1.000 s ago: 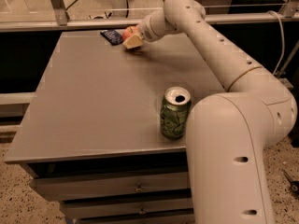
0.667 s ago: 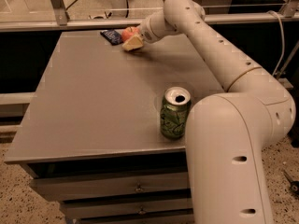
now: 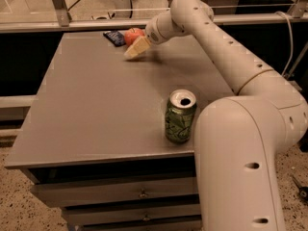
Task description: Move apple near rxbar blueberry
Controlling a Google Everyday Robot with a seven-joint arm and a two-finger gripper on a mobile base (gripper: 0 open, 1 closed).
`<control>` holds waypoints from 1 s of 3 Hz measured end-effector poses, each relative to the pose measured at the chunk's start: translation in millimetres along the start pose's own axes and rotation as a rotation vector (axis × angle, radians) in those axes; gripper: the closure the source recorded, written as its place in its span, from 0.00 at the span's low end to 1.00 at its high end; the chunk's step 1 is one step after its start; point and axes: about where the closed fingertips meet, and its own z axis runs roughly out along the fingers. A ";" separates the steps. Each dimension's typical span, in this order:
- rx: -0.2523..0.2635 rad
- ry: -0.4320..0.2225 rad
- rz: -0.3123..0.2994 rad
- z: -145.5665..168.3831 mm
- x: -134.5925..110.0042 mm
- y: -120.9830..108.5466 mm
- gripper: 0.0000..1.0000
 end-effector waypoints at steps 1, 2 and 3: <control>0.025 -0.021 0.005 -34.1 3.6 -4.5 0.00; 0.060 -0.082 -0.012 -100.8 1.0 -1.4 0.00; 0.056 -0.153 -0.056 -170.2 -1.4 13.6 0.00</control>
Offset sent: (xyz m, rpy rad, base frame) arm -0.1311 -0.1353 0.1118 0.1023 -0.1875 -0.0301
